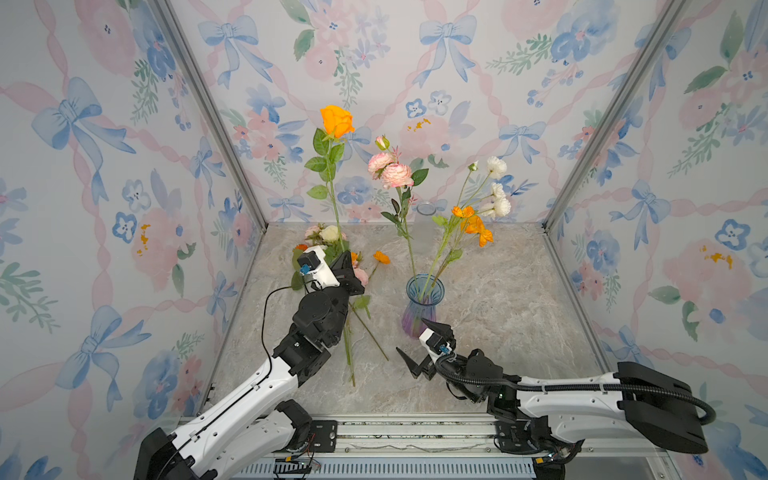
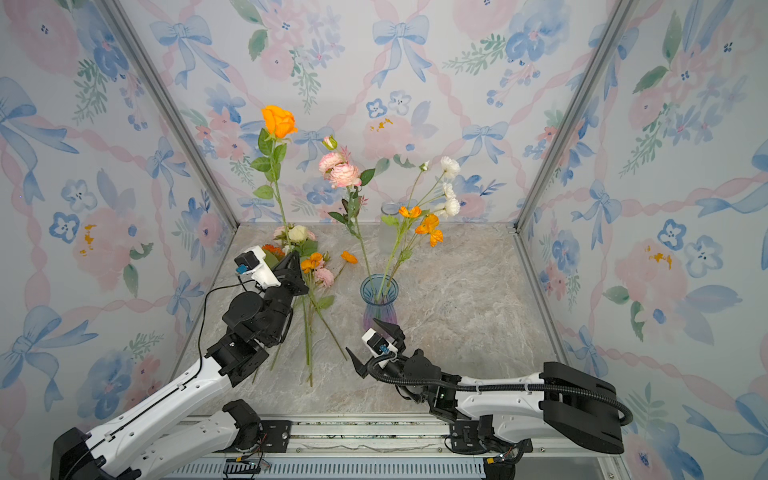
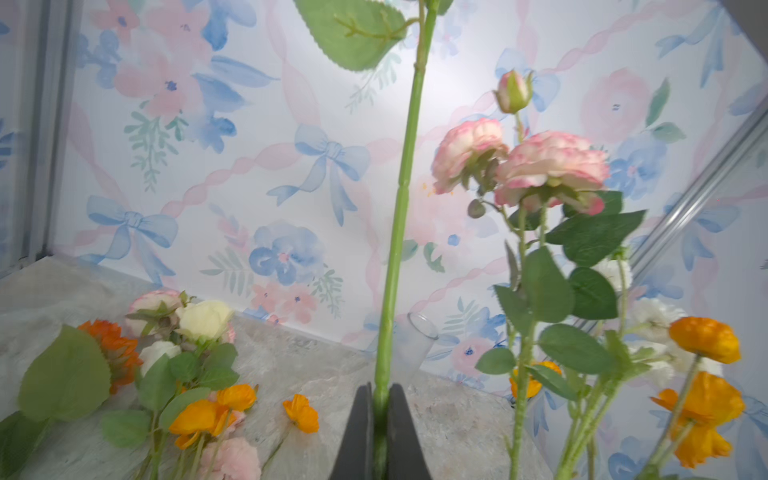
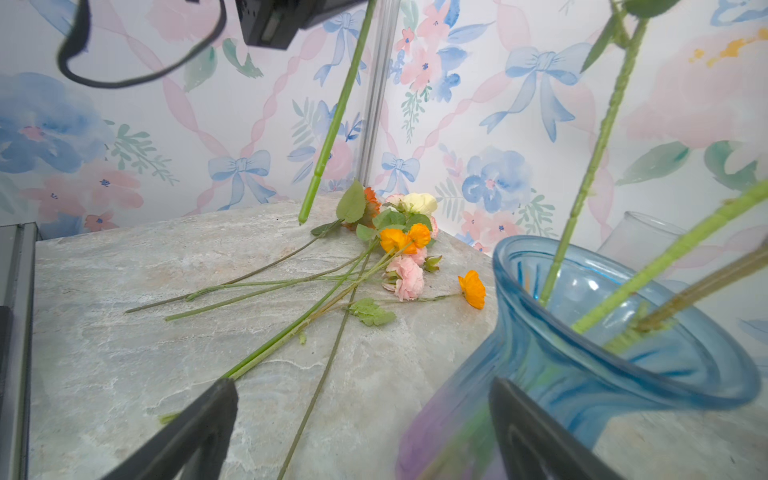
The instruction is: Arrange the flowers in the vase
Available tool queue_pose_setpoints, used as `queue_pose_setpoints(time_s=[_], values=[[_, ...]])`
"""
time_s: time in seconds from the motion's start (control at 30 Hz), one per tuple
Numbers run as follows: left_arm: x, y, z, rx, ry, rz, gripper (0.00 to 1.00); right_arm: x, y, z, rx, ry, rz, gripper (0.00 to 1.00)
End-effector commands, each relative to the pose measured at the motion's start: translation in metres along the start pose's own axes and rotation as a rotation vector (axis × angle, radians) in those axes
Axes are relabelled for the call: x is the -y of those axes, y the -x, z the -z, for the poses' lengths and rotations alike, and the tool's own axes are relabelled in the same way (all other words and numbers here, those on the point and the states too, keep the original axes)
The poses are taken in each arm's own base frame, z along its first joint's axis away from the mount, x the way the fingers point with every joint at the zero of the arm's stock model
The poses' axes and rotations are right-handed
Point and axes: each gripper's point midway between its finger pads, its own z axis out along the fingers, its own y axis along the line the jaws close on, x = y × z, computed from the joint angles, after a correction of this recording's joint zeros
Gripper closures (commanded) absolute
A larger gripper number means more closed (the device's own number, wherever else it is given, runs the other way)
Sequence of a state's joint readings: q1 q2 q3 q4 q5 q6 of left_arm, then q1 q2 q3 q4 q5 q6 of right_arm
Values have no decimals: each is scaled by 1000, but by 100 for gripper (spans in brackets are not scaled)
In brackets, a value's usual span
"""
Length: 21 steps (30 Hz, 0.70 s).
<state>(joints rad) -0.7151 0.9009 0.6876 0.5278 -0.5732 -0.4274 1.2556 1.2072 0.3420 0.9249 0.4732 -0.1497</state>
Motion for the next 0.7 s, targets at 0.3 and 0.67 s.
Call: queue_pose_setpoints(time_s=[0.3,0.67], values=[[122,42,22,377,-470,-96,100,65,3,12,-1,-258,-85,3],[149,-8,9,411,-573,-82,100,76,-1,14,-7,-288,-113,3]])
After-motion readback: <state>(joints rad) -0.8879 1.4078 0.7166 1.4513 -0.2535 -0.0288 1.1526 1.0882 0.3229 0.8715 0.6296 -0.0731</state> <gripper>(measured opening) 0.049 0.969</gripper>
